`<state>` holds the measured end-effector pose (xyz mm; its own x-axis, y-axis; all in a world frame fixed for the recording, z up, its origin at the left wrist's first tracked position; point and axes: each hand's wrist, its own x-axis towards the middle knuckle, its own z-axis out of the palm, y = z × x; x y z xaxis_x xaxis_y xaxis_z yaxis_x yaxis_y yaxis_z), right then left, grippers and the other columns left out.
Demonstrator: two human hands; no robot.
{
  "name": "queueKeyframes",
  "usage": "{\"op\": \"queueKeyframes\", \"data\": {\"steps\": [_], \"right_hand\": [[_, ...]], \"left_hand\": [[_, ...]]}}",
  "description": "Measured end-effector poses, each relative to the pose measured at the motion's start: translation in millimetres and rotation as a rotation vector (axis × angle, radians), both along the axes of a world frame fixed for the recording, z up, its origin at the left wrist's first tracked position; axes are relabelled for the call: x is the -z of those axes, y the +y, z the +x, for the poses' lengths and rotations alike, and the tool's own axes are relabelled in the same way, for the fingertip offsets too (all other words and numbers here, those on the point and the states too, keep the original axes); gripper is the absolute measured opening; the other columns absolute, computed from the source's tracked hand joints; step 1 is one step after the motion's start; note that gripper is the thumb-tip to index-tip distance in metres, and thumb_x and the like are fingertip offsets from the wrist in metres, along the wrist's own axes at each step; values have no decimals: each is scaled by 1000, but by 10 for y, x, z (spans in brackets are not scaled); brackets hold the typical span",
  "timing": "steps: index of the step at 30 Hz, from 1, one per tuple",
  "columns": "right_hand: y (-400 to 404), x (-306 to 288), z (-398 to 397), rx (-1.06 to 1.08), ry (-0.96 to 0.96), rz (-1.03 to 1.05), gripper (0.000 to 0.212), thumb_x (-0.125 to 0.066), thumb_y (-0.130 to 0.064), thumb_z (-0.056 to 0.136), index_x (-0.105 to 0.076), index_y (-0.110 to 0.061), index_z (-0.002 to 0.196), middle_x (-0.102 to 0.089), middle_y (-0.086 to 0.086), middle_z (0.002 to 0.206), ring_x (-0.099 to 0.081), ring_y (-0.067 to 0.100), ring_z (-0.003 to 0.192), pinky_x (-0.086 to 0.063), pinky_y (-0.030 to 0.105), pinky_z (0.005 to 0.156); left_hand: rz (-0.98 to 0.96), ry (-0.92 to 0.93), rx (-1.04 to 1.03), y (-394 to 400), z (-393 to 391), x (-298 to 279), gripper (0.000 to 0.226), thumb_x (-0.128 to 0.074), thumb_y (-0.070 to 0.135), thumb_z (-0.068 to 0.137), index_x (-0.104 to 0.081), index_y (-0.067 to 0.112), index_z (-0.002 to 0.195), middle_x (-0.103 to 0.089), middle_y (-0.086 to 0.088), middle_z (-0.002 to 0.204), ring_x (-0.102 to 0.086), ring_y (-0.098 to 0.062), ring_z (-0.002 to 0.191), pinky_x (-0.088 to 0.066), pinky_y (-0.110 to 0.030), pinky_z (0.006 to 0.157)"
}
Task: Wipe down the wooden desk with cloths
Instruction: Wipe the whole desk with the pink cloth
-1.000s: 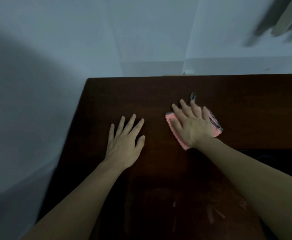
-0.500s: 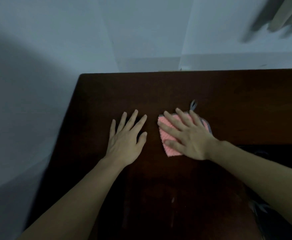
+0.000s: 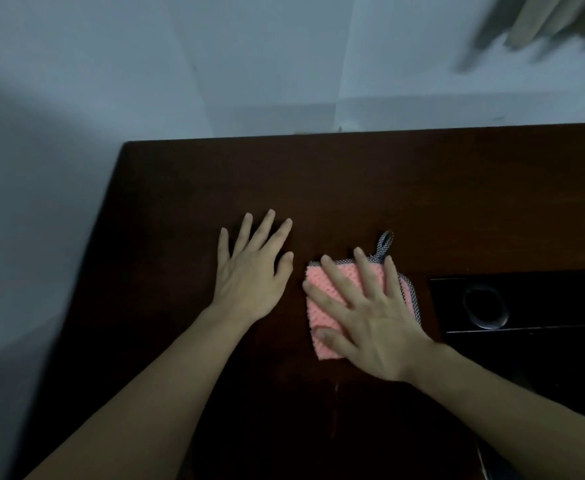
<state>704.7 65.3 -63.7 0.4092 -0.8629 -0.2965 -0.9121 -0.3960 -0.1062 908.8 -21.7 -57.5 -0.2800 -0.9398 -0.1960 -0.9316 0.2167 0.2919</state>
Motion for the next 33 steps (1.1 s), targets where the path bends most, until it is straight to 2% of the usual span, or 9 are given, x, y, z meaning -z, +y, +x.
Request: {"op": "queueKeyframes", "data": {"steps": [3, 5, 10, 14, 19, 22, 25, 28, 33], "right_hand": [[-180, 26, -139, -33, 22, 0, 67, 6, -75, 93, 21, -50, 153, 27, -3, 165, 26, 42, 148, 14, 68, 116], [-526, 43, -227, 35, 42, -53, 68, 7, -76, 90, 28, -52, 150, 31, -6, 163, 24, 40, 150, 11, 67, 118], [-1131, 87, -372, 248, 72, -45, 69, -3, -76, 93, 19, -51, 154, 21, -4, 168, 16, 40, 153, 5, 71, 117], [-527, 26, -273, 198, 30, -50, 71, 6, -73, 90, 21, -47, 154, 24, -2, 167, 21, 40, 151, 5, 71, 116], [301, 46, -410, -3, -32, -10, 67, -2, -73, 98, 3, -47, 159, 12, -2, 169, 17, 42, 152, 10, 68, 117], [85, 69, -558, -31, -11, -39, 68, 4, -77, 93, 13, -50, 156, 22, -6, 166, 25, 38, 150, 16, 65, 117], [-404, 75, -707, 116, 18, -88, 67, -3, -75, 95, 21, -52, 153, 25, -7, 166, 21, 37, 152, 10, 65, 119], [-773, 75, -802, 240, 41, -70, 67, -4, -75, 94, 19, -52, 153, 21, -7, 167, 17, 37, 154, 6, 67, 119], [-369, 31, -707, 262, 30, -64, 71, 6, -73, 91, 19, -46, 156, 21, -2, 168, 19, 39, 153, 8, 68, 118]], "left_hand": [[1, 12, 7, 31, -85, 9, 56, -29, 47, 107, -10, 42, 160, 3, 12, 170, 13, -16, 155, 12, -48, 122], [6, 14, 13, 51, -138, 11, 56, -29, 47, 107, -10, 42, 160, 4, 12, 170, 13, -16, 155, 12, -49, 122], [-17, -23, 33, 85, -243, 48, 56, -29, 48, 107, -10, 42, 160, 2, 10, 170, 11, -18, 156, 11, -50, 122], [10, -32, 30, 77, -297, 29, 56, -29, 47, 107, -9, 42, 160, 4, 10, 170, 12, -18, 156, 9, -51, 123], [-41, 1, 23, 73, -444, -28, 56, -30, 45, 108, -11, 41, 160, 0, 10, 170, 10, -18, 156, 9, -50, 123], [-35, 10, 43, 55, -544, -27, 56, -30, 45, 108, -12, 41, 160, 1, 10, 170, 10, -17, 156, 10, -50, 123], [-18, 28, 61, 63, -642, -2, 56, -31, 45, 108, -10, 42, 160, 2, 11, 170, 11, -16, 156, 10, -50, 123], [-29, 27, 61, 85, -732, 8, 56, -31, 45, 108, -10, 41, 160, 1, 11, 170, 10, -16, 156, 10, -50, 123], [-12, 41, 48, 125, -826, -7, 56, -31, 44, 108, -12, 40, 160, 0, 10, 170, 9, -16, 156, 8, -51, 124]]}}
